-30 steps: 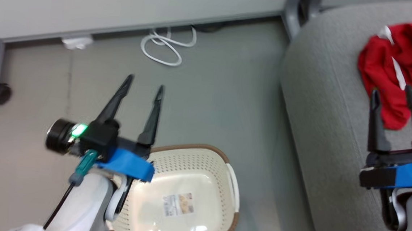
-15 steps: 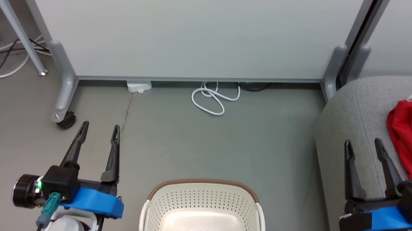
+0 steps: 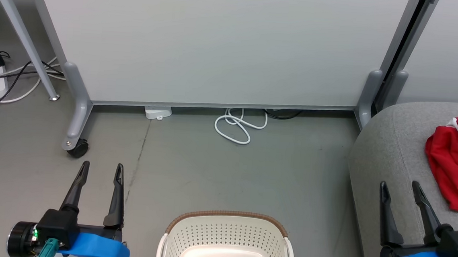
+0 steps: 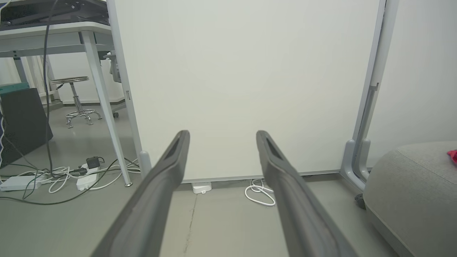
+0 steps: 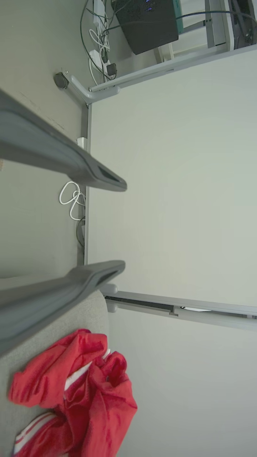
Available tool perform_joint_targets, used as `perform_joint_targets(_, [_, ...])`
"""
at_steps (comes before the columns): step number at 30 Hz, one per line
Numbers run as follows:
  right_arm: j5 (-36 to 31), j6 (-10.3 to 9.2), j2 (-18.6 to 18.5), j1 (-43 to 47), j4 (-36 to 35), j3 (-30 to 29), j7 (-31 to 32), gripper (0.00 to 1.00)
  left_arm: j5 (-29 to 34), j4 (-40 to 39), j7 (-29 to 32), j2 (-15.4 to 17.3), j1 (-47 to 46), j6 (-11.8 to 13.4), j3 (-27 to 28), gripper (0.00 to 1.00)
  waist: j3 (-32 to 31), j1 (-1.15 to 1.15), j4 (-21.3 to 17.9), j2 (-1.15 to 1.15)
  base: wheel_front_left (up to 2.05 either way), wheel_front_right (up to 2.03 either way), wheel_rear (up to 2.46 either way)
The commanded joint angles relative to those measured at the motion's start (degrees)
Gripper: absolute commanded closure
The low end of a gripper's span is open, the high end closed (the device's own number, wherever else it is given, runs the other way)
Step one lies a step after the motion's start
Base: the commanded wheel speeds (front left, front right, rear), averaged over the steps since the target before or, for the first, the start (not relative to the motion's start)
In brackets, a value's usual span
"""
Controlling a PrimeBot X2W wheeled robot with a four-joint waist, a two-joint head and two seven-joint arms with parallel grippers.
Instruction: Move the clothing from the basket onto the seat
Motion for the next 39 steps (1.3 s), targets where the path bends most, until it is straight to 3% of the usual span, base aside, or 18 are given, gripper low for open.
perform_joint_targets(1, [-0.27,0.01,0.33,1.12,0.75,-0.64,-0.2,0.0,0.49,0.03,-0.15,-0.32,0.46,-0.48,0.5,0.0,-0.09,0.01,-0.12,-0.01,0.0,0.0,0.0])
perform_joint_targets(11, [-0.61,0.02,0.8,0.74,1.36,-1.03,-0.2,0.0,2.34,0.94,-0.15,-1.39,0.36,-2.03,1.47,0.0,-0.21,0.01,-0.25,-0.01,0.0,0.0,0.0])
perform_joint_targets(12, [-0.06,-0.01,0.62,0.41,1.44,-0.97,0.02,1.0,1.88,1.01,0.03,-1.48,0.37,-1.82,1.29,1.0,-0.22,0.01,-0.26,-0.01,0.0,0.0,0.0])
perform_joint_targets(16, [0.26,-0.01,0.89,0.89,3.74,-0.95,0.42,1.0,1.47,3.18,0.47,-1.98,1.65,-1.79,1.25,1.0,-0.22,0.01,-0.28,-0.01,0.0,0.0,0.0])
perform_joint_targets(39, [25.7,-0.01,0.91,-0.99,4.16,-1.13,6.6,1.0,-23.09,3.27,6.64,-2.99,-0.4,-2.8,4.61,1.0,0.01,0.01,-1.12,-0.01,0.0,0.0,0.0])
